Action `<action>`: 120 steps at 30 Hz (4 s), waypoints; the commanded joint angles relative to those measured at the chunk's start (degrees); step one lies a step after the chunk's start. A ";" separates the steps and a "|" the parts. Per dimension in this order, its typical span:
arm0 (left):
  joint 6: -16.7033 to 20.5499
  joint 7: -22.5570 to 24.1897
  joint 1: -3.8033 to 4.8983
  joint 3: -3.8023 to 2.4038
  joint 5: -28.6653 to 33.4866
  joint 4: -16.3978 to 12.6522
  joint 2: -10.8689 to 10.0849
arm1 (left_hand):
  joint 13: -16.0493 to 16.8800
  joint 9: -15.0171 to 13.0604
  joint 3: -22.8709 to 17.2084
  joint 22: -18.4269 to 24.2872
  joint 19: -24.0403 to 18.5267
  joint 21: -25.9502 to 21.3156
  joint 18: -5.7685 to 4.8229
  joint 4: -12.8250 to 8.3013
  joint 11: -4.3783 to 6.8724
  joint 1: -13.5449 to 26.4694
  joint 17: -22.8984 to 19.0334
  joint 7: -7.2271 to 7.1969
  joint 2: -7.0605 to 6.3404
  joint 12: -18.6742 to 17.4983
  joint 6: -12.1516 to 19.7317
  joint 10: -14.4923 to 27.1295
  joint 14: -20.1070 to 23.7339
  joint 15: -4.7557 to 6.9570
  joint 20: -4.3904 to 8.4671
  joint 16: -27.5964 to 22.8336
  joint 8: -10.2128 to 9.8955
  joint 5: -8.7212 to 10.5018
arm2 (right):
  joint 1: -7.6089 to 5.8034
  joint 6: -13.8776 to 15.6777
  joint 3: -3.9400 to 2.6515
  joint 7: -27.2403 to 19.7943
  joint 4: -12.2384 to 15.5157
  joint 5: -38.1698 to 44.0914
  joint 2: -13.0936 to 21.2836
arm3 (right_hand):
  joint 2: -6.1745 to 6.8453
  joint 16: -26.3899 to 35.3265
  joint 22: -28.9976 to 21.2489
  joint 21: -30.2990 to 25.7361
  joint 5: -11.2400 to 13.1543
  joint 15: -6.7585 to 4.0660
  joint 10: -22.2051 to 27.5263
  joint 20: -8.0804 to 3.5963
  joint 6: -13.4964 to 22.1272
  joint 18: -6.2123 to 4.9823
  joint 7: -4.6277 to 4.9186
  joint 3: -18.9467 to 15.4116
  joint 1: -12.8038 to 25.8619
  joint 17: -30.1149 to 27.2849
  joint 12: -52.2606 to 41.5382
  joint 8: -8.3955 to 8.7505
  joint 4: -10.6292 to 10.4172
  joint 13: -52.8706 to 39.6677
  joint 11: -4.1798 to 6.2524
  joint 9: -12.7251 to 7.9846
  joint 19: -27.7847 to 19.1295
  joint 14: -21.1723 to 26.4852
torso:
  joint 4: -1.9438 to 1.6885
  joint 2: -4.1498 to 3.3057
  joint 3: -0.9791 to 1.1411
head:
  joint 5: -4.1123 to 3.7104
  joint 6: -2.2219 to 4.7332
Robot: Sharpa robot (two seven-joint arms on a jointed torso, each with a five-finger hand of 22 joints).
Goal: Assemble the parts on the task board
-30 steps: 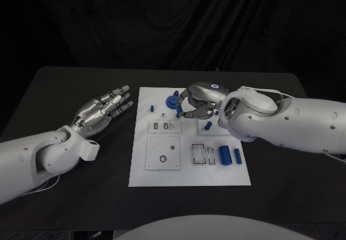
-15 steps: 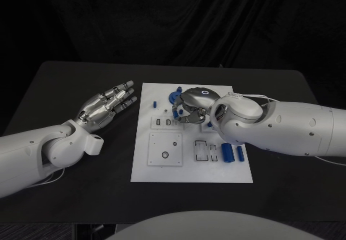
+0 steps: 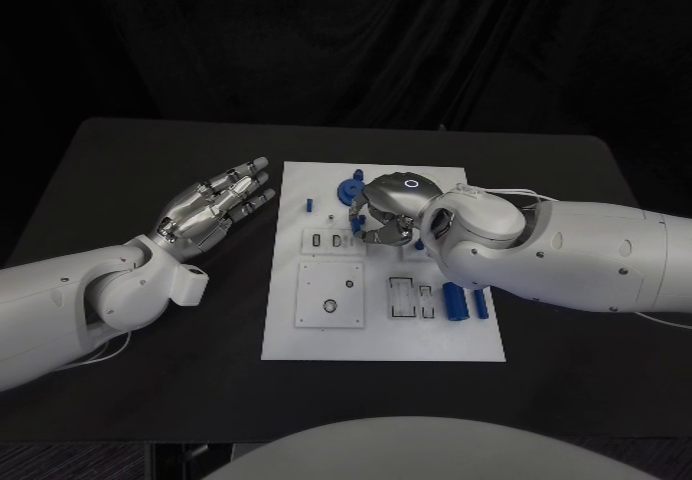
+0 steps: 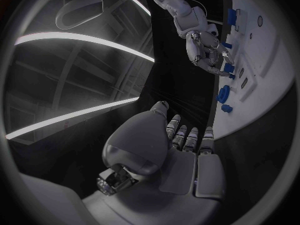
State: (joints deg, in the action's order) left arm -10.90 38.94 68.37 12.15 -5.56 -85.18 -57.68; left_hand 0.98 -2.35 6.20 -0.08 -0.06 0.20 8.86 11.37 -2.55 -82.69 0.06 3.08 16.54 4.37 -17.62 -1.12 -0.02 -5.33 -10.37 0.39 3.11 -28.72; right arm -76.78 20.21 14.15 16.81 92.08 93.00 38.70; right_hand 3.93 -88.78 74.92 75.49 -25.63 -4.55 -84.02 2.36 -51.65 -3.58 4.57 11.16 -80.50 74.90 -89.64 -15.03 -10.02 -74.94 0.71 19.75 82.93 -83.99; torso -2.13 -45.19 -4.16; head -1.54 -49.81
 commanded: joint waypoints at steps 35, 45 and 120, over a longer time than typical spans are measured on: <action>-1.08 3.84 -0.14 -0.04 0.03 0.64 0.37 | -0.01 -0.03 -0.10 0.08 0.06 -0.20 0.24 -0.33 -0.40 0.30 -0.06 0.24 -0.40 0.23 0.09 0.12 0.02 -0.53 -0.52 -0.39 -0.03 -0.28 | 1.55 -1.93 -0.02 1.45 0.41 1.43 0.65 | 1.89 1.03 9.32 -1.74 14.29 0.94 -5.98 0.44 6.23 -0.20 0.29 -1.22 3.21 13.18 -0.36 4.98 0.87 -15.06 -0.53 -2.02 -0.29 -5.24 | -0.07 0.05 -0.03 | -0.03 -0.19; -1.13 4.14 -0.23 -0.04 0.03 0.67 0.51 | -0.02 -0.02 -0.18 0.08 0.06 -0.20 0.24 -0.43 -0.37 0.32 -0.06 0.23 -0.40 0.19 0.16 0.14 0.02 -0.53 -0.53 -0.39 -0.04 -0.29 | 1.58 -0.75 -0.02 0.68 0.33 1.43 0.68 | 3.11 1.43 9.37 -2.64 20.85 0.79 -5.98 0.33 12.30 -0.31 -0.09 -3.41 3.84 12.85 -0.36 8.95 -0.49 -15.06 -0.28 -4.45 -0.47 -5.08 | -0.03 0.07 -0.03 | 0.25 -0.19; -5.24 -62.59 18.52 -0.10 -55.32 7.46 25.03 | 89.02 -44.02 7.36 -73.56 73.88 81.76 -4.44 4.93 1.23 19.68 89.94 1.80 -2.21 85.63 -28.32 -88.88 -89.98 6.39 4.82 89.61 31.24 21.83 | -5.38 9.59 0.02 -10.94 -8.00 -9.16 10.46 | -1.50 0.75 10.69 -0.57 22.49 0.17 -5.98 -0.39 4.83 0.28 -0.56 -4.84 4.80 13.45 -0.36 6.93 -6.16 -15.06 0.32 -7.64 1.00 -5.40 | 1.58 8.09 5.36 | 2.10 -0.19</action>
State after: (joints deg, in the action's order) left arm -12.66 -18.00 86.68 12.09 -60.15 -77.99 -33.09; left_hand 75.06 -45.79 13.33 -73.24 73.27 81.77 5.23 16.29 -1.85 -63.50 74.95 5.02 14.33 89.87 -45.74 -83.95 -84.04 0.75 -5.67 89.85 34.17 -7.15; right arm -82.30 30.72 14.22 4.81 84.16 83.80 49.05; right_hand 2.92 -87.87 74.90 74.78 -3.06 -4.39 -84.04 1.94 -46.45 -3.57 3.86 6.25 -75.62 74.90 -89.64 -7.83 -16.34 -74.90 1.12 12.20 83.75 -84.16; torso -0.57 -37.19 0.98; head 0.56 -49.99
